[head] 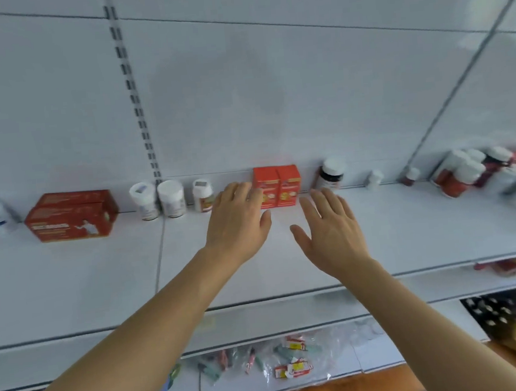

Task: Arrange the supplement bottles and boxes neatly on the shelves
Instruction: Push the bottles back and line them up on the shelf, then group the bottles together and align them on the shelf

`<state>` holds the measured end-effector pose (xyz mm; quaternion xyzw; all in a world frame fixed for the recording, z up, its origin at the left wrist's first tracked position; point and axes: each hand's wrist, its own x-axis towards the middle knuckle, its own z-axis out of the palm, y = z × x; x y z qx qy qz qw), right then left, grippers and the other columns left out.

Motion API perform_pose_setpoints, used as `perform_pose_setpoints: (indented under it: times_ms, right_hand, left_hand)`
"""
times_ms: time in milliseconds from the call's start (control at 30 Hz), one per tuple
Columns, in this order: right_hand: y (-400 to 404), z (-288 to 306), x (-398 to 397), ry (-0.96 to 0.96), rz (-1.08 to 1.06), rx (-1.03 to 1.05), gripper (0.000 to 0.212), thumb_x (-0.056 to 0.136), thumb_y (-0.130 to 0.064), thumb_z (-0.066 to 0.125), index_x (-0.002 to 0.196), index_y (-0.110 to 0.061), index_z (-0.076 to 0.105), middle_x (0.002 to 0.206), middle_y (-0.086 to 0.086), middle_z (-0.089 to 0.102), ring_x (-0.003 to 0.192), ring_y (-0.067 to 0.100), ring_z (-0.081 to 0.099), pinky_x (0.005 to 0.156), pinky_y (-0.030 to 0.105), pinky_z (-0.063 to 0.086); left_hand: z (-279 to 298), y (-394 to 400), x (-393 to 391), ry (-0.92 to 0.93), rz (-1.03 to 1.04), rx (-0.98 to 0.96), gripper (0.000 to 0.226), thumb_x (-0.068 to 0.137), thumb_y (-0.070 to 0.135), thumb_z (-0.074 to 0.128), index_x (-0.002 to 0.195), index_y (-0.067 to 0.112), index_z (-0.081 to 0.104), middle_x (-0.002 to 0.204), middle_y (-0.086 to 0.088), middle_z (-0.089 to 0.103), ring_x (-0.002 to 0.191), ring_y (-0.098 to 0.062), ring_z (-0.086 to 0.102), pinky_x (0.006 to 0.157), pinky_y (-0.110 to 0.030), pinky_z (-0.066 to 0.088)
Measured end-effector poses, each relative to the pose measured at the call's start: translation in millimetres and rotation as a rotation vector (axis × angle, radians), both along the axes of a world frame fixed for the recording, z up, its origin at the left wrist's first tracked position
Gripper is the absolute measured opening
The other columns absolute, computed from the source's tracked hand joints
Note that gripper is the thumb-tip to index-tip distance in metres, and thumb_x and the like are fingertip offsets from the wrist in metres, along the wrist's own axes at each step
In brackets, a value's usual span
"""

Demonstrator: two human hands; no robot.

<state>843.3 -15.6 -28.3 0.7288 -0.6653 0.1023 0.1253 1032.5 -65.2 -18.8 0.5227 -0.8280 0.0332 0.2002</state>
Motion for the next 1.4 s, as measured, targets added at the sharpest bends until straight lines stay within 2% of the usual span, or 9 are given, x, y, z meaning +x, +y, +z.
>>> perform_pose_setpoints:
  times_ms: [300,500,667,900,1067,1233,1400]
  right_hand:
    - [84,15,-174,0.001,-0.114,-0.024,0.059,0.097,-0.045,0.042,0.142,-0.006,0.045,0.148,0.018,0.043,0.143,0.036,0.030,0.117,0.049,0.025]
    - [130,19,-297,-0.008,-0.291,-0.025,0.062,0.098,-0.048,0.040,0.146,-0.009,0.039,0.152,0.016,0.037,0.146,0.034,0.024,0.119,0.047,0.021]
    - [149,9,-382,-0.012,-0.428,0.027,0.064,0.099,-0.053,0.033,0.149,-0.014,0.031,0.157,0.012,0.029,0.148,0.031,0.016,0.121,0.044,0.014]
    - [140,12,-494,0.016,-0.529,0.082,0.064,0.098,-0.052,0.037,0.149,-0.014,0.033,0.156,0.011,0.032,0.148,0.031,0.017,0.121,0.045,0.017]
    - [111,16,-557,0.010,-0.543,0.090,0.064,0.098,-0.050,0.039,0.149,-0.014,0.032,0.155,0.008,0.033,0.148,0.030,0.018,0.121,0.044,0.019]
    - [94,8,-609,-0.011,-0.496,0.074,0.060,0.094,-0.046,0.050,0.143,-0.013,0.042,0.146,0.008,0.045,0.143,0.031,0.027,0.117,0.045,0.028]
    - [75,1,-676,-0.024,-0.379,0.007,0.050,0.094,-0.034,0.053,0.137,-0.010,0.049,0.139,0.008,0.050,0.140,0.032,0.032,0.114,0.045,0.032]
  left_hand:
    - [6,61,-190,0.004,-0.107,-0.020,0.047,0.097,0.041,0.045,0.135,0.014,0.051,0.140,-0.008,0.049,0.132,-0.028,0.038,0.108,-0.042,0.034]
    - [17,80,-322,-0.002,-0.262,-0.024,0.050,0.097,0.042,0.044,0.139,0.014,0.047,0.146,-0.009,0.044,0.137,-0.027,0.034,0.113,-0.041,0.029]
    - [9,77,-420,-0.025,-0.377,-0.016,0.050,0.097,0.040,0.044,0.138,0.013,0.049,0.141,-0.007,0.048,0.133,-0.027,0.037,0.109,-0.041,0.031]
    - [-6,53,-549,0.021,-0.474,0.035,0.048,0.095,0.041,0.045,0.134,0.013,0.052,0.137,-0.007,0.052,0.129,-0.027,0.040,0.106,-0.041,0.036]
    - [-14,24,-613,-0.025,-0.493,0.059,0.048,0.095,0.041,0.044,0.135,0.014,0.051,0.136,-0.005,0.052,0.130,-0.025,0.039,0.109,-0.040,0.033]
    - [-20,5,-657,-0.023,-0.468,0.087,0.044,0.095,0.040,0.044,0.131,0.017,0.053,0.128,-0.002,0.055,0.122,-0.023,0.042,0.102,-0.038,0.038]
    - [-29,-2,-707,0.002,-0.429,0.106,0.041,0.096,0.040,0.045,0.128,0.017,0.054,0.125,-0.002,0.057,0.117,-0.024,0.046,0.097,-0.037,0.040]
